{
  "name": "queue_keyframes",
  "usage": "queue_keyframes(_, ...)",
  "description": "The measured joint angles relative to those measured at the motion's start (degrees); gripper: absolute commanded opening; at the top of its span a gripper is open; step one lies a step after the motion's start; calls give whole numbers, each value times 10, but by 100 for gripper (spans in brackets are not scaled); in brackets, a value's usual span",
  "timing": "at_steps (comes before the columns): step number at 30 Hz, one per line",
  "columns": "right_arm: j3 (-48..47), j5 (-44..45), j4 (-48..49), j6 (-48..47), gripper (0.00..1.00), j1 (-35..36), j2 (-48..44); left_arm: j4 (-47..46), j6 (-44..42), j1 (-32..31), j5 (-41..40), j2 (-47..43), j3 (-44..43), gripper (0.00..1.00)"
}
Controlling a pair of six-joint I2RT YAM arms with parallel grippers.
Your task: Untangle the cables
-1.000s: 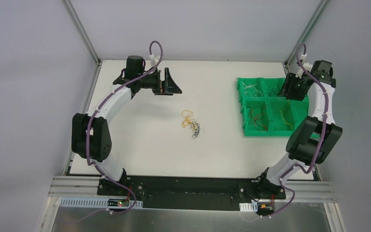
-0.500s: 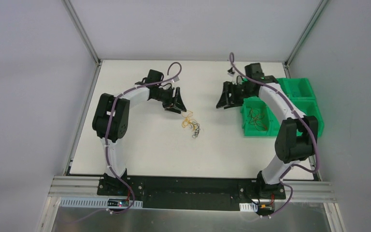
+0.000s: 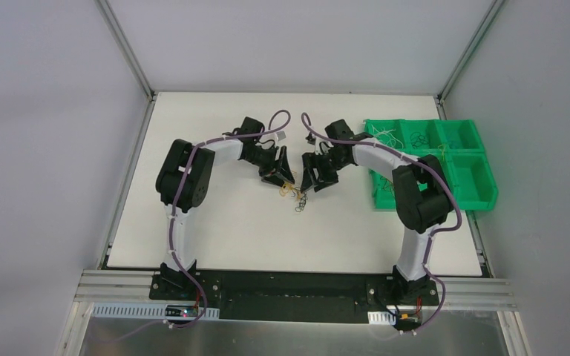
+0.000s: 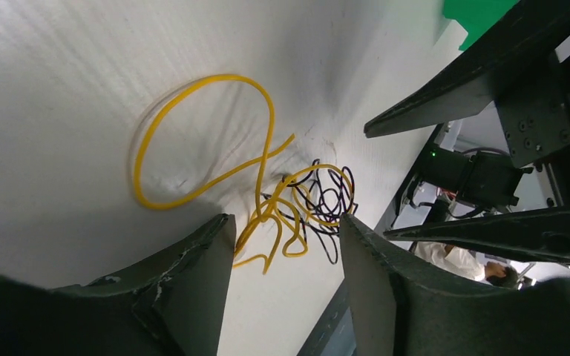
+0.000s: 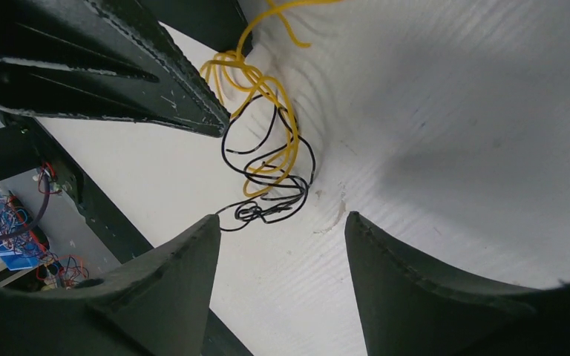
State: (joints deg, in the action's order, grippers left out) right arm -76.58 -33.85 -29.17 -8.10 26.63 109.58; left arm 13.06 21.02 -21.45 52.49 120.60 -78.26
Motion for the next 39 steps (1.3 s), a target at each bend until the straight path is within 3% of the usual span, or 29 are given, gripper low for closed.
queue_keyframes(5,27,14,10,1,65,15,0,-10,22,-10,4,16,1,26)
queue_keyframes(9,45,33,18,-1,54,34,0,-16,43,-8,9,27,7,1)
queue_keyframes(13,54,43,25,-3,34,47,0,-27,59,4,12,27,22,0)
queue_keyframes(18,58,77,24,-8,0,51,0,-35,70,28,18,23,35,0)
queue_keyframes(25,45,132,-21,-49,0,43,-1,-36,64,96,7,-21,79,0)
queue_keyframes(35,78,199,-117,-125,0,-88,-65,8,5,307,-36,-109,127,0)
queue_keyframes(39,77,188,-140,-137,0,-109,-96,29,-18,332,-48,-110,139,0)
